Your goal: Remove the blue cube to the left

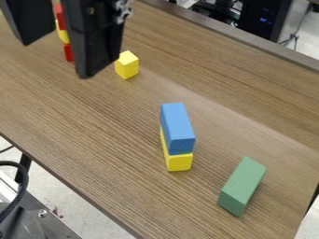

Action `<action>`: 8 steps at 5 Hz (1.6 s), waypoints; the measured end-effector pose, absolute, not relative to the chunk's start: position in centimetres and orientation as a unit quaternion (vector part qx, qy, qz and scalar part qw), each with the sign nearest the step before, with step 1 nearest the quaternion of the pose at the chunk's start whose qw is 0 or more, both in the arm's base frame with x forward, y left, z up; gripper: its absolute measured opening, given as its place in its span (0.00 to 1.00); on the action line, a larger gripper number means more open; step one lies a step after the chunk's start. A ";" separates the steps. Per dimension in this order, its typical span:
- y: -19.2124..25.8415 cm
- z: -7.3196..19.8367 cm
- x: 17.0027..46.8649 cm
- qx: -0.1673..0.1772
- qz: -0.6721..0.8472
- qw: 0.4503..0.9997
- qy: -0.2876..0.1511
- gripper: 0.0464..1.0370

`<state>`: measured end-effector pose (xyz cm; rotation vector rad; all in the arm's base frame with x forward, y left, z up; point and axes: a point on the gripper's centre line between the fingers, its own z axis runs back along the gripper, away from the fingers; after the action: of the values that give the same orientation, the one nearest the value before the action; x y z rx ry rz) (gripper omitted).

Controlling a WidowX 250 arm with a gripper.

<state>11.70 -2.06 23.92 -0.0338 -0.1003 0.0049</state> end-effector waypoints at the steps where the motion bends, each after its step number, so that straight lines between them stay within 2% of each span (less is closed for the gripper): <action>1: -2.1 23.6 11.6 -0.016 0.002 0.999 -0.045 0.96; 2: -2.1 22.5 13.1 -0.005 0.012 0.998 -0.062 0.96; 4: -3.8 19.6 15.6 0.041 0.077 0.993 -0.076 0.96; 6: -6.0 15.9 18.2 0.071 0.205 0.975 -0.057 0.96; 7: -7.3 14.9 19.7 0.021 0.252 0.964 -0.077 0.96; 8: -7.8 13.9 21.1 -0.006 0.263 0.960 -0.093 0.96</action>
<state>21.08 -7.81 13.91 -0.0126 -0.1892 0.5338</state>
